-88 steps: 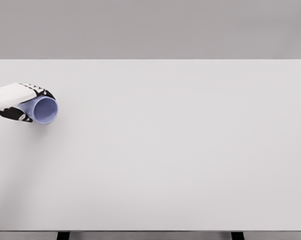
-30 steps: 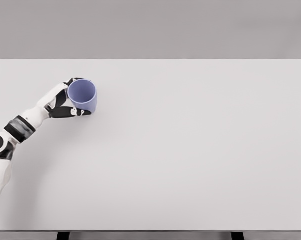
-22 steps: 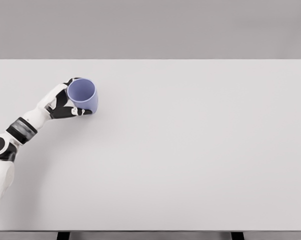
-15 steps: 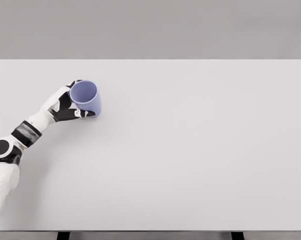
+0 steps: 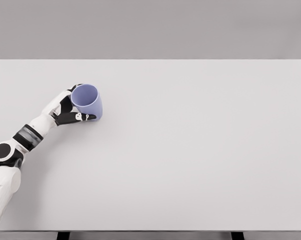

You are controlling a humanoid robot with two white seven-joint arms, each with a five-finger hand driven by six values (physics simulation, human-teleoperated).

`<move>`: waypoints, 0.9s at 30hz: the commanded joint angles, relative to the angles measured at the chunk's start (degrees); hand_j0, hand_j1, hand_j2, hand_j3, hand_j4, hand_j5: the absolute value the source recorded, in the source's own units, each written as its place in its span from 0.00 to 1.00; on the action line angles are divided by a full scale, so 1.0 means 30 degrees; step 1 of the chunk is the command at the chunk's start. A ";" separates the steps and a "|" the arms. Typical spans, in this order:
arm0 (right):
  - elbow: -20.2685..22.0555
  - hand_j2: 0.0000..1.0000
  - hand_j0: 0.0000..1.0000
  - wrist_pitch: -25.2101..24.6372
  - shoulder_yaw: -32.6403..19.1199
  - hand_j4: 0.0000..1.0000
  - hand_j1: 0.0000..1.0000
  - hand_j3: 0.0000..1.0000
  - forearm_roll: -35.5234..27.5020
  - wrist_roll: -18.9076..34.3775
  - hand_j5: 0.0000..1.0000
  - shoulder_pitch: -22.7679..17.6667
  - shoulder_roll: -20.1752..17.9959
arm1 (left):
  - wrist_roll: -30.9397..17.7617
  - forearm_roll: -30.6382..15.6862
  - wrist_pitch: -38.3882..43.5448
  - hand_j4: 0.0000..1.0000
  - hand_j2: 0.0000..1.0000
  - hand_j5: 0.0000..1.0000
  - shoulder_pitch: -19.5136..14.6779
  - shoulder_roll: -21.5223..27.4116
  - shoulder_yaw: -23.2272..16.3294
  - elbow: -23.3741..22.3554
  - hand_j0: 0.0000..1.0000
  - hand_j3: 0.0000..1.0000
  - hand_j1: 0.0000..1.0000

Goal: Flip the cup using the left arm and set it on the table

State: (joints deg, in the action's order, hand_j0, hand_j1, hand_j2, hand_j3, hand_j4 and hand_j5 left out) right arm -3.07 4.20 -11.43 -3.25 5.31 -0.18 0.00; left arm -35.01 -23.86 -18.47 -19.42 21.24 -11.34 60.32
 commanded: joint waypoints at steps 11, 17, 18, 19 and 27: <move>-0.0001 1.00 1.00 0.0005 0.0000 1.00 1.00 1.00 -0.0001 0.0018 1.00 0.0000 0.0001 | 0.0002 -0.0105 0.0006 0.66 0.66 0.66 0.0088 0.0011 0.0002 0.0050 0.66 0.66 0.66; -0.0001 1.00 1.00 0.0005 0.0000 1.00 1.00 1.00 -0.0001 0.0018 1.00 0.0000 0.0001 | 0.0002 0.0071 0.0006 0.87 0.87 0.87 0.0088 0.0011 0.0002 0.0021 0.87 0.87 0.87; -0.0001 1.00 1.00 0.0005 0.0000 1.00 1.00 1.00 -0.0001 0.0018 1.00 0.0000 0.0001 | 0.0002 0.0071 0.0006 0.89 0.89 0.89 0.0088 0.0011 0.0002 0.0021 0.89 0.89 0.89; -0.0001 1.00 1.00 0.0005 0.0000 1.00 1.00 1.00 -0.0001 -0.0011 1.00 0.0000 0.0001 | 0.0002 0.0071 0.0006 0.90 0.90 0.90 0.0088 0.0011 0.0002 0.0021 0.90 0.90 0.90; -0.0001 1.00 1.00 0.0004 0.0000 1.00 1.00 1.00 -0.0001 -0.0011 1.00 0.0000 0.0001 | 0.0002 0.0159 -0.0024 0.97 0.97 0.97 0.0088 0.0011 0.0002 0.0050 0.97 0.97 0.97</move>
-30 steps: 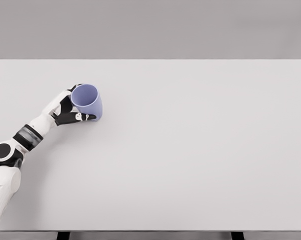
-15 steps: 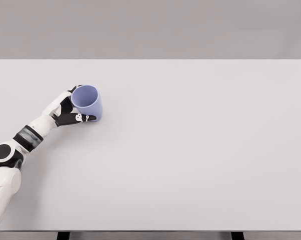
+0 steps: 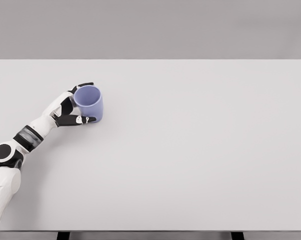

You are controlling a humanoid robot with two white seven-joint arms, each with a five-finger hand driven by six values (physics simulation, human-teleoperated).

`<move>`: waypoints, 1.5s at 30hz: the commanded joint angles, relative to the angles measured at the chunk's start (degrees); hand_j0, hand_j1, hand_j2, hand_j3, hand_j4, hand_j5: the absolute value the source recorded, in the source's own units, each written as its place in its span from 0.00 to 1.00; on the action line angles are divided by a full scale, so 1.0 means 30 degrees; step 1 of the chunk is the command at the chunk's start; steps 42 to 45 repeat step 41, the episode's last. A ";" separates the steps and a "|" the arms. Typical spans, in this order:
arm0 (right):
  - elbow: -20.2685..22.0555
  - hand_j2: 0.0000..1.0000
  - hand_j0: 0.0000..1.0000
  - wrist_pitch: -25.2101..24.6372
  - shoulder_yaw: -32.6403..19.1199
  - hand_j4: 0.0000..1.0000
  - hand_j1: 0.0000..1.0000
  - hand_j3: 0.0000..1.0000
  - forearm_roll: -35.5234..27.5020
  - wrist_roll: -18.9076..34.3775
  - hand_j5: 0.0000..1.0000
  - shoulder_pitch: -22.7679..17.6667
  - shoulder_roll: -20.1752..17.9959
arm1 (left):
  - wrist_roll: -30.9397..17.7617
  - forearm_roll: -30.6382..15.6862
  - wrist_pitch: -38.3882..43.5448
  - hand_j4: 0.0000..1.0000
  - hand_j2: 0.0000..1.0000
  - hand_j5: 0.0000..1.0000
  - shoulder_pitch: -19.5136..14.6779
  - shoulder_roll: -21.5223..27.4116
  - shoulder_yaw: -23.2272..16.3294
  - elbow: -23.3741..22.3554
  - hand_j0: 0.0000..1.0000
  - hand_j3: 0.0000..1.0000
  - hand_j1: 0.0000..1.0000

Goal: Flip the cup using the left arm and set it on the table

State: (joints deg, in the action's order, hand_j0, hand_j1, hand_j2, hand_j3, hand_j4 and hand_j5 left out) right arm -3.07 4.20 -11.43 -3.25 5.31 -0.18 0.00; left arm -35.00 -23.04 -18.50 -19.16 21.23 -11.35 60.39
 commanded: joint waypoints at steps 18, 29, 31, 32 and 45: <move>0.0000 1.00 1.00 0.0005 0.0000 1.00 1.00 1.00 -0.0001 0.0018 1.00 0.0000 0.0001 | 0.0000 -0.0407 -0.0104 1.00 1.00 1.00 -0.0029 0.0451 0.0239 0.0288 1.00 1.00 1.00; 0.0000 1.00 1.00 0.0005 0.0000 1.00 1.00 1.00 -0.0001 -0.0011 1.00 0.0000 0.0001 | 0.0000 -0.1900 -0.0221 1.00 1.00 1.00 0.1317 0.3614 0.0532 0.2455 1.00 1.00 1.00; 0.0000 1.00 1.00 0.0005 0.0000 1.00 1.00 1.00 -0.0001 -0.0011 1.00 0.0000 0.0001 | 0.0000 -0.2985 -0.0250 1.00 1.00 1.00 0.2137 0.4991 0.0561 0.3364 1.00 1.00 1.00; 0.0000 1.00 1.00 0.0005 0.0000 1.00 1.00 1.00 -0.0001 -0.0011 1.00 0.0000 0.0001 | 0.0000 -0.3131 -0.0280 1.00 1.00 1.00 0.2226 0.5255 0.0620 0.3510 1.00 1.00 1.00; 0.0000 1.00 1.00 0.0005 0.0000 1.00 1.00 1.00 -0.0001 -0.0011 1.00 0.0000 0.0001 | 0.0000 -0.3161 -0.1071 1.00 1.00 1.00 0.3574 0.6896 0.1997 0.3804 1.00 1.00 1.00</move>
